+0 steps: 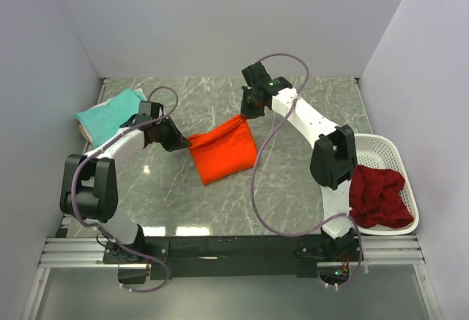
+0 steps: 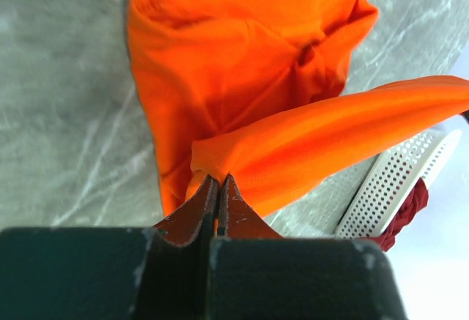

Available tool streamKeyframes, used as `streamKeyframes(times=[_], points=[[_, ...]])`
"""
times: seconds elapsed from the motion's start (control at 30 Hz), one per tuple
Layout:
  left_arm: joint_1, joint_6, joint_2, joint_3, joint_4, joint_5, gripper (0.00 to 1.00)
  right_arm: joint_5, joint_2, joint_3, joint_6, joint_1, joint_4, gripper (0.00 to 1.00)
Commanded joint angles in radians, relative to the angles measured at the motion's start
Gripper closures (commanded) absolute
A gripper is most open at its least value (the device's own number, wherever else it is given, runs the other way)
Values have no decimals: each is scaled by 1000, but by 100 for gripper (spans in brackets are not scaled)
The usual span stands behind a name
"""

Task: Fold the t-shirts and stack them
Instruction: Fold the tshirt

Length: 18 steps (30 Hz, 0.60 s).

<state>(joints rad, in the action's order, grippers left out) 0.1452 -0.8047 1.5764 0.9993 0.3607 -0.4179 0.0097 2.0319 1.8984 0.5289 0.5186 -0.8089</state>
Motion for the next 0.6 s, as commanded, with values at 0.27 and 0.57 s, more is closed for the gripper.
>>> streamKeyframes(times=[0.27, 0.57], points=[[-56, 39, 134, 70, -62, -21, 100, 36, 108, 114, -30, -26, 0, 100], [-82, 33, 198, 142, -66, 8, 49, 16, 175, 221, -33, -31, -42, 76]])
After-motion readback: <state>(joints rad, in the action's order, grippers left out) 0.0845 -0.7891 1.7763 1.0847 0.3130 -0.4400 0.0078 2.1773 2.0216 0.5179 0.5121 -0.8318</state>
